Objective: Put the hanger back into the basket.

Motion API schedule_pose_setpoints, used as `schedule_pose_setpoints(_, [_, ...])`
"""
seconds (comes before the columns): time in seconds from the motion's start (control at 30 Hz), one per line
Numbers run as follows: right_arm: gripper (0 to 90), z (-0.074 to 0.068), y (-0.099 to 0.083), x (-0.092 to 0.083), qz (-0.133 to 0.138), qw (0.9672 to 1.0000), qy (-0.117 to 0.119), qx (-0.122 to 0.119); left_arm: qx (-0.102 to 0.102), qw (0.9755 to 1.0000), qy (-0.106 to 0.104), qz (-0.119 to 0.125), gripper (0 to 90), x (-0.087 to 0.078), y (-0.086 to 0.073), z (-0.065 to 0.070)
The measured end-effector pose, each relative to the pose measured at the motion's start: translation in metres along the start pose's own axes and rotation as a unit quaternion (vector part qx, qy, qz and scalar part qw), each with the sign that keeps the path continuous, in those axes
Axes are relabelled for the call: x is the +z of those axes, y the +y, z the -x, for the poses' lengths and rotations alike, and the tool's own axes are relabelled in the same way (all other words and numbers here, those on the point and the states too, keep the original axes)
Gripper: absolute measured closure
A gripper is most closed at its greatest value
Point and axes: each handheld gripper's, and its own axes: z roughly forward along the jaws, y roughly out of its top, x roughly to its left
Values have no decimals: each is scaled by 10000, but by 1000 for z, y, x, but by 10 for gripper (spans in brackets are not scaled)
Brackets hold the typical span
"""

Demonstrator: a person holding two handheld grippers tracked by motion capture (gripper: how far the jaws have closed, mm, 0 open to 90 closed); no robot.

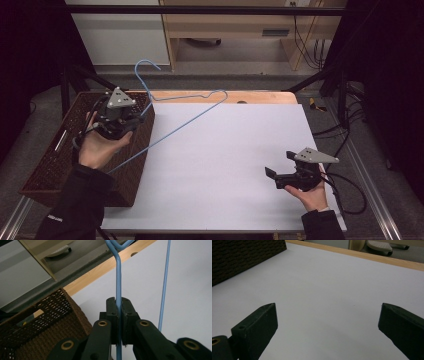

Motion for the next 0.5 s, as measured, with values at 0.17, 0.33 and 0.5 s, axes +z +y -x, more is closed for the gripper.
schedule_pose_setpoints(0.17, [31,0,0,0,-13,10000,11,-18,-34,9999,134,-16,866,-5,-5,-10])
schedule_pose_setpoints(0.33, [31,0,0,0,-6,10000,10,-21,-150,9996,244,-11,866,-10,-13,-26])
schedule_pose_setpoints(0.5, [30,1,0,0,-3,10000,15,-28,-161,9992,360,-68,866,-16,-20,-40])
